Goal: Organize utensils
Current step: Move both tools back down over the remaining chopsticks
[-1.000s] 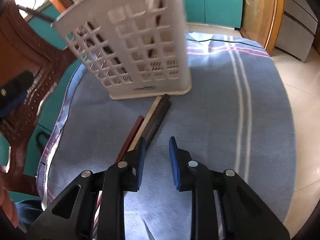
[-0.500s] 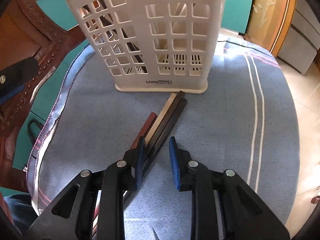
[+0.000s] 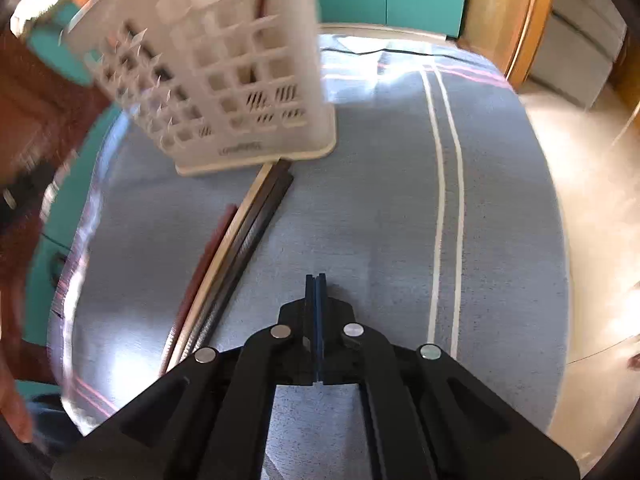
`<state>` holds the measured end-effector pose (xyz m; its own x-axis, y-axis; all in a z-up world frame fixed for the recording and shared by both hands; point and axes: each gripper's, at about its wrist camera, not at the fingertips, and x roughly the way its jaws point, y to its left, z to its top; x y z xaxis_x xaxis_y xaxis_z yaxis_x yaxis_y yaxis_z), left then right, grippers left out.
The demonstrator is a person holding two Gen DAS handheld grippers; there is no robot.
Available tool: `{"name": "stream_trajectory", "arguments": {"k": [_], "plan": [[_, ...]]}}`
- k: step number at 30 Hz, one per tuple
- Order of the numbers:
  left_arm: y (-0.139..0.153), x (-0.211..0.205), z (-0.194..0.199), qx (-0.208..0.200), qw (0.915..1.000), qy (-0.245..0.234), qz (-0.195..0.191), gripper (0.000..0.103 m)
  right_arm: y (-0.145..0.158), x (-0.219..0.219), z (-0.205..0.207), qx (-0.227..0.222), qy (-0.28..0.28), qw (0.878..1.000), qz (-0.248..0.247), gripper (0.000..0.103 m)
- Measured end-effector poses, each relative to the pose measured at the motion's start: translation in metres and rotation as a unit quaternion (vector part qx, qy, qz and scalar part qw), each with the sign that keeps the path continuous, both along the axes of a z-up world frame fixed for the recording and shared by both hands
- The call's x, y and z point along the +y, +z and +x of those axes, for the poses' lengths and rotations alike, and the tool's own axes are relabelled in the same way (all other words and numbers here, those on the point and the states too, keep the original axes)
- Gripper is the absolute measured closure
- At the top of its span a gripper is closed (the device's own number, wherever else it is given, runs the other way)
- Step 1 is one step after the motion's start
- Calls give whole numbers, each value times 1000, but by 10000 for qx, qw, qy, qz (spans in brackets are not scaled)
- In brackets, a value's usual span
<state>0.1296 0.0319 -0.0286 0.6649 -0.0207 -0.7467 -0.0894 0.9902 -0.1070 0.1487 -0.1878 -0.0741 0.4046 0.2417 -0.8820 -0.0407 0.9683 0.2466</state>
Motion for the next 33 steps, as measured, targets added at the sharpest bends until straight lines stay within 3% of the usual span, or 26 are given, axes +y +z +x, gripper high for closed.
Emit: {"name": "stream_trajectory", "arguments": {"k": [6,9,12,15,16,18,21,25,29,30,33], "plan": [[0,2,-1,-51,9999,61,-61,40,-4,27,9,-49,286,9996,71,85],[-1,5,-2,-20,9999,94,-48,40,-1,53,9,-368,404,9970,-545,78],[-3,9,-2,-1,9999,124,-21,39,-1,67,7,-577,465,9936,-847,77],[-3,13,-1,9,9999,151,-19,39,1,61,14,-464,322,9968,-568,76],[-3,15,-1,9,9998,171,-32,39,3,50,17,-390,135,9990,-141,75],[-2,16,-2,-3,9998,189,-39,39,6,48,23,-381,203,9989,177,74],[-1,17,-1,-39,9998,213,-50,39,5,59,23,-402,537,9977,92,69],[4,16,-3,-166,9995,256,-84,39,-1,82,19,-620,803,9939,-443,62],[9,11,-8,-255,9994,239,14,38,-6,101,17,-625,782,9925,-708,63],[8,11,-8,-242,9994,226,43,38,-6,101,17,-597,729,9930,-717,70],[8,10,-9,-219,9995,221,87,38,-4,89,16,-375,580,9960,-560,74]]}}
